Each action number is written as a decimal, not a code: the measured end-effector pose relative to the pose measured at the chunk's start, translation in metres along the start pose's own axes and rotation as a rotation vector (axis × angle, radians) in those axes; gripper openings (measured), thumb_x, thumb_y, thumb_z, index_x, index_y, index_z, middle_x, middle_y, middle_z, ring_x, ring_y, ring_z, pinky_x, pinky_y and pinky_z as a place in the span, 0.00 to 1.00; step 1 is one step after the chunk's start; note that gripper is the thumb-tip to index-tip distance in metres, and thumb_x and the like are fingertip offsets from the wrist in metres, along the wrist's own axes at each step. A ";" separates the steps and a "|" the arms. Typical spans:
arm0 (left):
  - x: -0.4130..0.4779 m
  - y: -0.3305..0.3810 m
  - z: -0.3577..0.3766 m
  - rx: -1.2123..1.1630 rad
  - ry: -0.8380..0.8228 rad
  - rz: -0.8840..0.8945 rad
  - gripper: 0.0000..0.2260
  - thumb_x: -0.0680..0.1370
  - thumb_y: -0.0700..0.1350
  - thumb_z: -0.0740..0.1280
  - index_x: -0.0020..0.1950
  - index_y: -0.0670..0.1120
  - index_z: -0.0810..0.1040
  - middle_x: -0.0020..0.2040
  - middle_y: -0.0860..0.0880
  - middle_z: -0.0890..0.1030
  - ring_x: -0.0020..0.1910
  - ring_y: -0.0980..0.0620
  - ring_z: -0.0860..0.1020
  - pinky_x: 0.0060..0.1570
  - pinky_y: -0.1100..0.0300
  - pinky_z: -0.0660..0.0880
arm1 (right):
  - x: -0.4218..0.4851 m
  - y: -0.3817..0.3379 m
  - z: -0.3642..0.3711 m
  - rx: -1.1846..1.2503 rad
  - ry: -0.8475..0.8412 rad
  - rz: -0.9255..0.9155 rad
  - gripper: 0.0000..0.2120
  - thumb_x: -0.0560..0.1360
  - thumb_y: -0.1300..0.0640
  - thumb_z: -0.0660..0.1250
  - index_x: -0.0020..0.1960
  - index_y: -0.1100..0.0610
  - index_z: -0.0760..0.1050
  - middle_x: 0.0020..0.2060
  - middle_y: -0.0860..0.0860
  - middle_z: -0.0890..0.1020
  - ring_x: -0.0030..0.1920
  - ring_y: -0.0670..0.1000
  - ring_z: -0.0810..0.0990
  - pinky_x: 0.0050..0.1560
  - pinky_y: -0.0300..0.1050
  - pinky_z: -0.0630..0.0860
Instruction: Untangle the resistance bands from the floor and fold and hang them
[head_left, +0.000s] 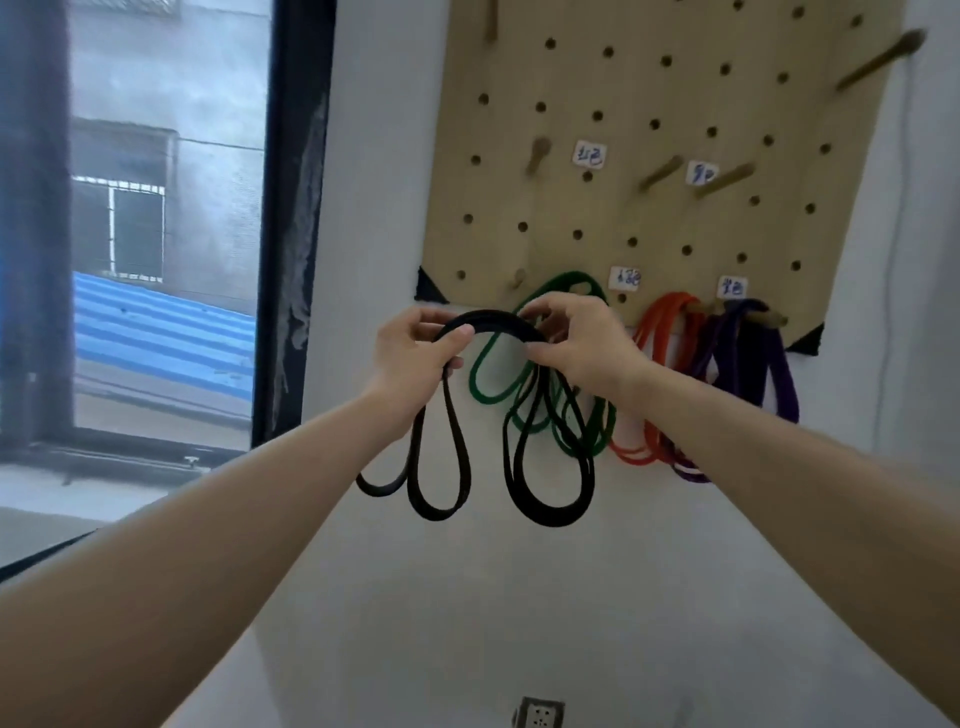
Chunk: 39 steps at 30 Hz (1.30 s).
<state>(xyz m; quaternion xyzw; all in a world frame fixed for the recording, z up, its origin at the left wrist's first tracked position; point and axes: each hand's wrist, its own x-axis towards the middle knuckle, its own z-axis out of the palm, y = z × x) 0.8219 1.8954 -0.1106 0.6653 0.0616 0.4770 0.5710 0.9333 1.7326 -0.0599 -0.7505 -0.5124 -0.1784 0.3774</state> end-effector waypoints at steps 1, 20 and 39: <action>0.008 0.004 0.002 0.009 0.002 0.017 0.08 0.78 0.45 0.72 0.55 0.47 0.79 0.48 0.47 0.83 0.40 0.52 0.83 0.44 0.61 0.81 | 0.009 -0.001 -0.003 0.000 0.005 0.004 0.16 0.74 0.61 0.74 0.61 0.52 0.80 0.49 0.46 0.83 0.50 0.46 0.82 0.58 0.48 0.80; 0.138 0.009 0.065 0.160 0.089 0.241 0.08 0.76 0.49 0.73 0.44 0.60 0.76 0.44 0.53 0.83 0.44 0.50 0.84 0.52 0.46 0.82 | 0.104 0.016 -0.017 -0.209 0.199 0.111 0.15 0.77 0.59 0.71 0.62 0.51 0.77 0.50 0.53 0.84 0.48 0.55 0.83 0.52 0.54 0.82; 0.165 -0.017 0.067 0.291 0.050 0.345 0.07 0.78 0.49 0.71 0.56 0.53 0.81 0.47 0.59 0.81 0.48 0.60 0.79 0.48 0.64 0.75 | 0.123 0.055 0.073 0.040 0.546 0.059 0.20 0.77 0.59 0.70 0.68 0.50 0.74 0.55 0.50 0.84 0.57 0.52 0.81 0.60 0.49 0.77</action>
